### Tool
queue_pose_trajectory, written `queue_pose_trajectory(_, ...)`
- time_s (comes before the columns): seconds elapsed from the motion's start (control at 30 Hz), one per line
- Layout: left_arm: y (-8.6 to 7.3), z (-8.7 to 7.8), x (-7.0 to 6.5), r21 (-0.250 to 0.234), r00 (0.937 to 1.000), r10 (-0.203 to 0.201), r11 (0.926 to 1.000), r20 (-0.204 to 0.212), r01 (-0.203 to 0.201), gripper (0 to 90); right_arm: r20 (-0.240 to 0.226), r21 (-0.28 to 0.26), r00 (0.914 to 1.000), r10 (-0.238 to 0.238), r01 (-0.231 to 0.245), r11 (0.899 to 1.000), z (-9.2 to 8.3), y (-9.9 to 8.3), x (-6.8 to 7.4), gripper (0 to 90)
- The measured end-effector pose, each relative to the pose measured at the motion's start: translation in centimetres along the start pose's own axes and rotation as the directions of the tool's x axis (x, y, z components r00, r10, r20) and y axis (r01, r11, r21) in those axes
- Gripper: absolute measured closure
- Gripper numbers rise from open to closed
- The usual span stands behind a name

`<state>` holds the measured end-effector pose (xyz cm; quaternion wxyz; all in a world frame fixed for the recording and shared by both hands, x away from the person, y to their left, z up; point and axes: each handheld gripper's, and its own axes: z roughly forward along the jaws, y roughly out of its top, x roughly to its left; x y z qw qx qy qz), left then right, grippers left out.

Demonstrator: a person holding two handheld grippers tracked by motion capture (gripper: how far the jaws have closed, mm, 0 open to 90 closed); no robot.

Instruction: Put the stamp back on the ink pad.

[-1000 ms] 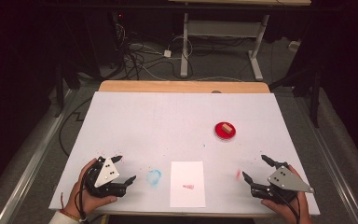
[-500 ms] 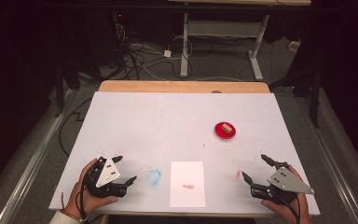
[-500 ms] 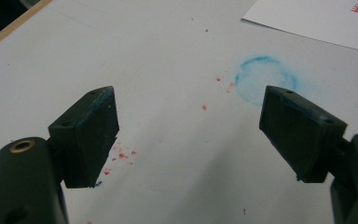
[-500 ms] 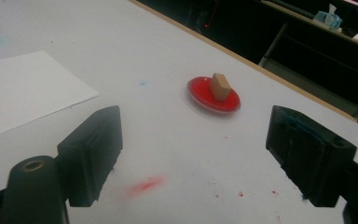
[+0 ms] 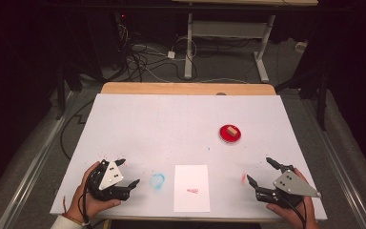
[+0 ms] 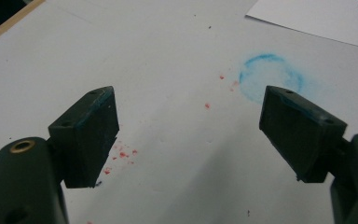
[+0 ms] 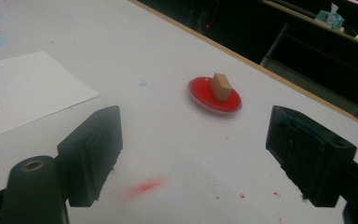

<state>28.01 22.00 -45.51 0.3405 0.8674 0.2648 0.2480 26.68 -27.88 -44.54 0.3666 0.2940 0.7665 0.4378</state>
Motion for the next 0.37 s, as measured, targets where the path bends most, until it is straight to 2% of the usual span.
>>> queue_pose_trajectory(0.37, 0.02, 0.14, 0.07, -0.002, 1.0000, -0.005, 1.0000, 0.005, 0.005, 19.2, 0.008, -0.007, 0.9999, -0.007, 0.007, 1.000, -0.11, 0.09, 0.04, 18.9)
